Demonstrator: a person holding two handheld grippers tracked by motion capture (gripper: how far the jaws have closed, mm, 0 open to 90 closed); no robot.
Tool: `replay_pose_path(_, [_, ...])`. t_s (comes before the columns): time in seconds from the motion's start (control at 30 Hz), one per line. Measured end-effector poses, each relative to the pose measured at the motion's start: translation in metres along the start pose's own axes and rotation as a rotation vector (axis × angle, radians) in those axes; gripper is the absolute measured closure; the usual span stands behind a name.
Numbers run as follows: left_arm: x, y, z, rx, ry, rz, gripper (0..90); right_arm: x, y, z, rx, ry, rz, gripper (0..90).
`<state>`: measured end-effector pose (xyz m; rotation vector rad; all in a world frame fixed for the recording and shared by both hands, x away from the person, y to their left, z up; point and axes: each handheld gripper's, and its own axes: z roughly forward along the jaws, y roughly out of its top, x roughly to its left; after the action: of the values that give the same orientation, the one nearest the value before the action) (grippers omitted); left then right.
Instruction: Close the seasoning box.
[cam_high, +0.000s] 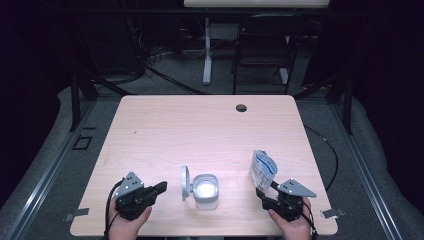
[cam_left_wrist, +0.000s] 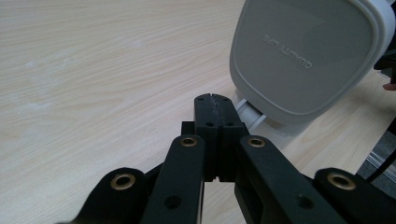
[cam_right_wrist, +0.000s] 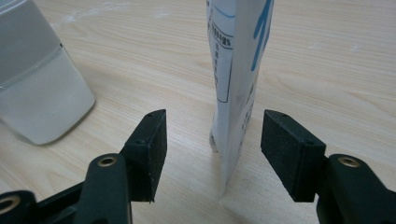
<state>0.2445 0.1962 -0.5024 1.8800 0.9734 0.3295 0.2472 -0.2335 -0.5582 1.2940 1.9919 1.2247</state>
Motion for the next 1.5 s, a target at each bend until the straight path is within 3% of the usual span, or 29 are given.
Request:
replay_pose_path(0.03, [-0.001, 0.001, 0.000, 0.001, -0.004, 0.001, 90.0, -0.001, 0.001, -0.002, 0.024, -0.008, -0.020, 40.5])
replay_pose_path(0.07, [-0.002, 0.001, 0.000, -0.002, -0.006, 0.003, 90.0, 0.001, 0.000, 0.000, -0.009, 0.002, 0.000, 40.3])
replay_pose_path(0.33, [-0.010, 0.005, 0.002, 0.004, -0.016, 0.016, 90.0, 0.004, -0.002, -0.002, 0.015, 0.002, -0.030, 39.4])
replay_pose_path(0.77, [-0.019, 0.012, 0.006, -0.007, -0.047, 0.037, 90.0, 0.008, -0.001, -0.004, -0.003, 0.014, -0.018, 39.2])
replay_pose_path(1.3, [-0.041, 0.024, 0.018, -0.004, -0.069, 0.070, 90.0, 0.004, -0.003, -0.009, 0.000, 0.018, 0.009, 38.7])
replay_pose_path(1.5, [-0.052, 0.027, 0.029, 0.005, -0.107, 0.079, 90.0, 0.003, -0.003, -0.009, 0.003, 0.022, 0.009, 38.5])
